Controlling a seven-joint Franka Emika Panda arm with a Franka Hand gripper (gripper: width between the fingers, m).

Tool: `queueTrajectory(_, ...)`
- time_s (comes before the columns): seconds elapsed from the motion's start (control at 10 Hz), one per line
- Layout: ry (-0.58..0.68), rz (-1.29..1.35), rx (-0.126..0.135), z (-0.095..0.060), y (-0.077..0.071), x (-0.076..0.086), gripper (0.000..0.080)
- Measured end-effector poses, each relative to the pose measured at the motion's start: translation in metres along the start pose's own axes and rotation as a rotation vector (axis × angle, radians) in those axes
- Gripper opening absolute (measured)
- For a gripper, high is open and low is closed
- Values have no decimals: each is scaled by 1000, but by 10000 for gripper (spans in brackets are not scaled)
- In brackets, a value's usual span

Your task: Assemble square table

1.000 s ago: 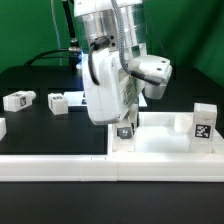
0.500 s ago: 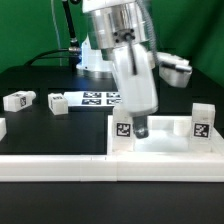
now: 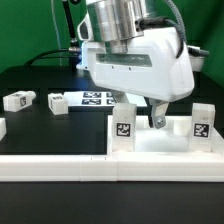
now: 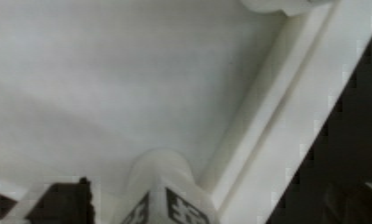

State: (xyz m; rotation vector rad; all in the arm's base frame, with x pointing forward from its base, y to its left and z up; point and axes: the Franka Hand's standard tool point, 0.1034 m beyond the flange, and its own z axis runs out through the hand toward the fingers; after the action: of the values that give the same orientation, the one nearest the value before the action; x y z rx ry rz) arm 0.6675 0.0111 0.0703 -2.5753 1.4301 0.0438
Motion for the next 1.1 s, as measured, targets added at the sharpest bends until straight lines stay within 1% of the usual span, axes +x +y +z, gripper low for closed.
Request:
queueTrajectory(0.1,17,-187,-28,0,4,4,649)
queueTrajectory(0.2,35,-336,-51,-3,5,8,649)
queueTrajectory(0.3,55,-521,-69,-8,2,11,649)
queueTrajectory(0.4,69,-621,-75,-11,-2,9,649)
queueTrajectory(0.5,73,-634,-71,-15,-6,6,649)
queueTrajectory(0.6,71,-628,-73,-13,-4,8,610)
queueTrajectory(0.7,74,-626,-77,-14,-2,11,610)
queueTrajectory(0.9,84,-520,-82,-15,4,19,316)
queueTrajectory(1.1,87,-451,-83,-15,7,21,316)
